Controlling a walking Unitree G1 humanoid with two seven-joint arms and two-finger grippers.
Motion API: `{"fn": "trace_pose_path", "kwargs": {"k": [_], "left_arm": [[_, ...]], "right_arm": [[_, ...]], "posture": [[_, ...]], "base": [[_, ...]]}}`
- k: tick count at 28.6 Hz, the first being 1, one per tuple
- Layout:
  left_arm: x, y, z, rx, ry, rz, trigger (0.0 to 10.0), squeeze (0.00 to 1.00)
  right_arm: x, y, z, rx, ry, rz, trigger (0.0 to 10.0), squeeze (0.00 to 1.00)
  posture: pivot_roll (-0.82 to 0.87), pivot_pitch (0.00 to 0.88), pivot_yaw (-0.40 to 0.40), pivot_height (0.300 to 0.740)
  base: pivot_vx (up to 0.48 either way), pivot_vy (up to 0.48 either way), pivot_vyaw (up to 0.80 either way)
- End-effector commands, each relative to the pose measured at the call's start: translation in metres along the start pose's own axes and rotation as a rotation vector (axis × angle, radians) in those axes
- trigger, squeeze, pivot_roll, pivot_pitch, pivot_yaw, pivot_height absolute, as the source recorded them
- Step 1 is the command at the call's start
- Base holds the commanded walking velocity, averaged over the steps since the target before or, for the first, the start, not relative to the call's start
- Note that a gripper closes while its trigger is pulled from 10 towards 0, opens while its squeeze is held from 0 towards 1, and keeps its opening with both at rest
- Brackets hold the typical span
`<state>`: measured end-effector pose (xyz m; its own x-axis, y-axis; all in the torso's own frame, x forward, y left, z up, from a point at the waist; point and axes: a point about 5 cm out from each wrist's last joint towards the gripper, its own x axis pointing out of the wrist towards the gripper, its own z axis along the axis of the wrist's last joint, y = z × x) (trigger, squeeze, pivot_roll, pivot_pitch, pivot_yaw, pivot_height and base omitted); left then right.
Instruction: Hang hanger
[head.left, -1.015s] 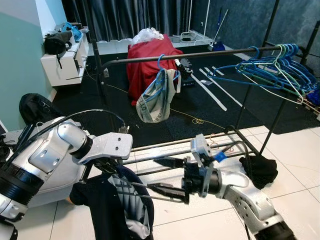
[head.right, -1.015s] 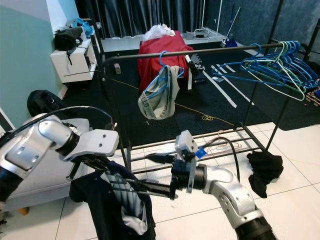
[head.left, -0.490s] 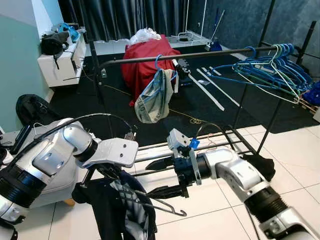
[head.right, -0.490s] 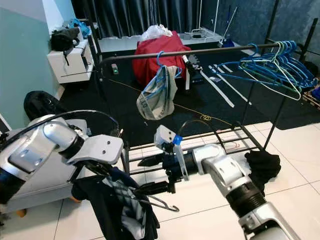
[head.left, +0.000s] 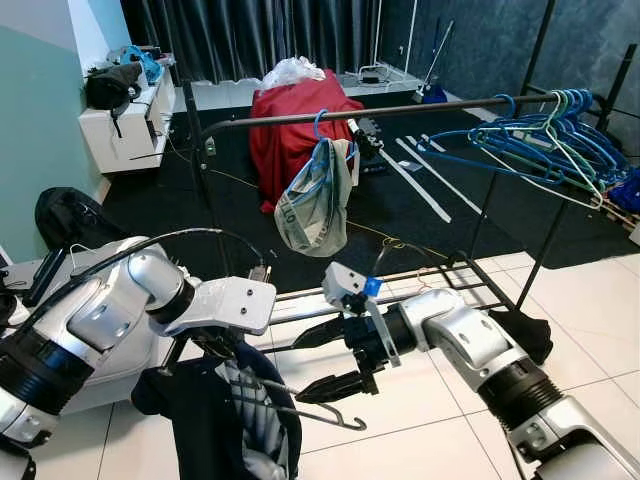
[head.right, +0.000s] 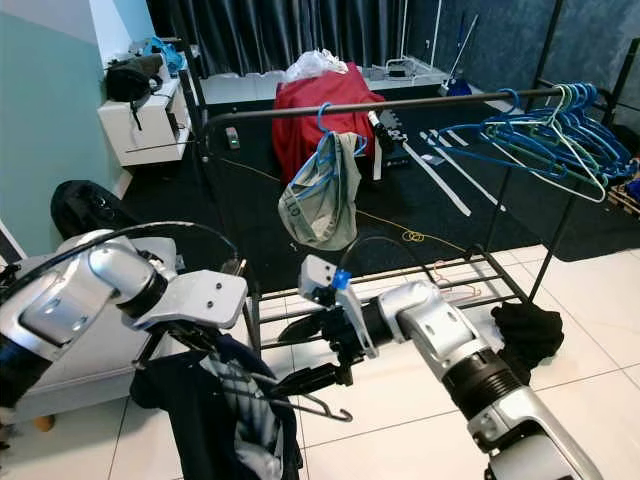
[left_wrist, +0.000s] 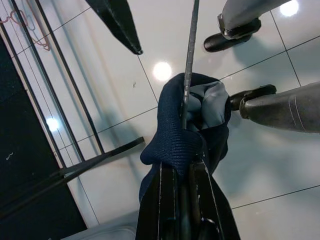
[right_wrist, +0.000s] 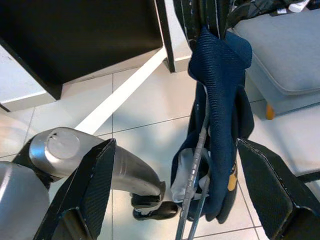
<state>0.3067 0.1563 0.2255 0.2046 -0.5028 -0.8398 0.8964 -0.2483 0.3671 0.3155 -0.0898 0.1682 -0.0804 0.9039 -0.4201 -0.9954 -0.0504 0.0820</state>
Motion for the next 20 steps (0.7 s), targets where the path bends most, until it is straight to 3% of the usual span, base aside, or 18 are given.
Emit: {"fn": "trace_pose_path", "kwargs": {"k": [1, 8, 14, 15, 18, 19, 20], "left_arm": [[-0.003, 0.004, 0.002, 0.019, 0.027, 0.008, 0.0, 0.00], [0.002, 0.005, 0.007, 0.025, 0.013, 0.007, 0.1, 0.00], [0.002, 0.004, 0.008, 0.020, 0.007, 0.012, 0.0, 0.00], [0.001, 0.004, 0.007, 0.023, 0.010, 0.008, 0.0, 0.00], [0.001, 0.004, 0.007, 0.023, 0.012, 0.007, 0.0, 0.00], [0.001, 0.004, 0.007, 0.024, 0.013, 0.006, 0.0, 0.00], [0.001, 0.004, 0.006, 0.024, 0.013, 0.006, 0.0, 0.00]], "right_arm": [[0.006, -0.001, 0.002, -0.027, 0.024, 0.004, 10.0, 0.00], [0.029, -0.012, 0.009, -0.074, -0.010, -0.083, 10.0, 0.00], [0.034, -0.015, 0.011, -0.092, -0.018, -0.104, 10.0, 0.00], [0.036, -0.016, 0.012, -0.109, -0.019, -0.116, 9.1, 0.00], [0.036, -0.016, 0.012, -0.112, -0.020, -0.119, 9.1, 0.00], [0.036, -0.016, 0.010, -0.115, -0.016, -0.118, 1.5, 0.00], [0.036, -0.016, 0.009, -0.118, -0.013, -0.117, 1.5, 0.00]], "posture": [[-0.06, 0.036, 0.022, 0.740], [-0.05, 0.038, 0.018, 0.740], [-0.06, 0.037, 0.018, 0.740], [-0.06, 0.036, 0.023, 0.740], [-0.06, 0.036, 0.023, 0.740], [-0.06, 0.035, 0.021, 0.740], [-0.06, 0.035, 0.021, 0.740]], "base": [[0.000, 0.000, 0.00], [0.000, 0.000, 0.00], [0.000, 0.000, 0.00], [0.000, 0.000, 0.00], [0.000, 0.000, 0.00], [0.000, 0.000, 0.00], [0.000, 0.000, 0.00]]}}
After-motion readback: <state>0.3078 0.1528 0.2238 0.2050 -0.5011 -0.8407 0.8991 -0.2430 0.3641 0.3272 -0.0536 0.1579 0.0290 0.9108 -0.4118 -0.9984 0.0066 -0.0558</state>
